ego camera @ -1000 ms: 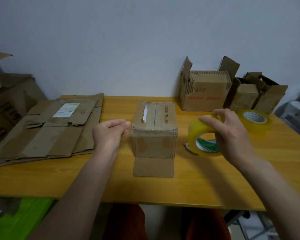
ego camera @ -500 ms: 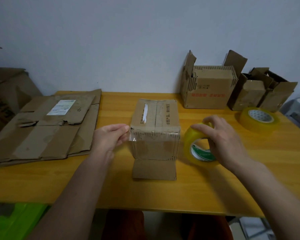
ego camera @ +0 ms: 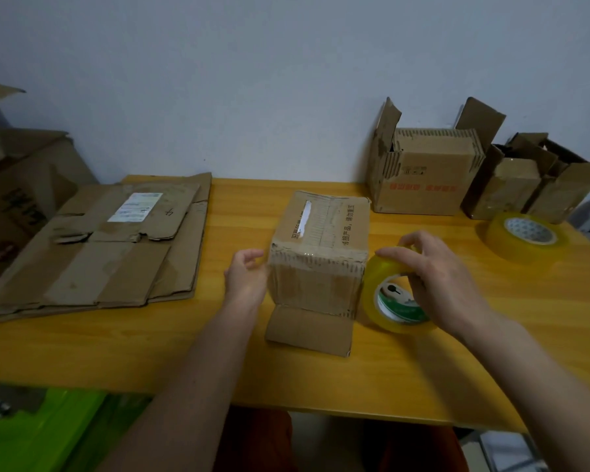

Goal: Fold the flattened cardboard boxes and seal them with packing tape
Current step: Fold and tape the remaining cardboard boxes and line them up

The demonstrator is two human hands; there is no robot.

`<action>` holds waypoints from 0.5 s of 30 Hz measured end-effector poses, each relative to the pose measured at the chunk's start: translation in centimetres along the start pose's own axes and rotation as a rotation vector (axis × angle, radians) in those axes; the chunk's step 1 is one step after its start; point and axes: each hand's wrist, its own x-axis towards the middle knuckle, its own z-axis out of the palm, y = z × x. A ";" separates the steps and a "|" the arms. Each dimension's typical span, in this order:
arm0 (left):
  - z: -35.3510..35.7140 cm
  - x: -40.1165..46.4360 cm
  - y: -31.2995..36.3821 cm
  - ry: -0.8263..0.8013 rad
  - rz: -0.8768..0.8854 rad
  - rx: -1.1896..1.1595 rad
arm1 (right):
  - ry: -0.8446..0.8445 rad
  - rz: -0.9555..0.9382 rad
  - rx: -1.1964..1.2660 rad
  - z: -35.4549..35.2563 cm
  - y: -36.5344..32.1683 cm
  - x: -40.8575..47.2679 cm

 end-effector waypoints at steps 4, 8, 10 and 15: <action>-0.8 -0.9 -0.4 0.116 0.500 0.149 | -0.017 0.003 0.038 0.2 -0.5 0.0; -2.5 -0.9 1.2 0.049 0.611 0.410 | -0.014 0.026 0.063 0.6 -2.0 0.3; -2.8 -0.5 2.9 -0.071 0.461 0.597 | -0.029 0.051 0.102 0.6 -3.0 0.5; -0.3 -1.2 6.2 -0.009 0.442 1.216 | -0.138 0.072 0.275 0.8 -6.1 1.0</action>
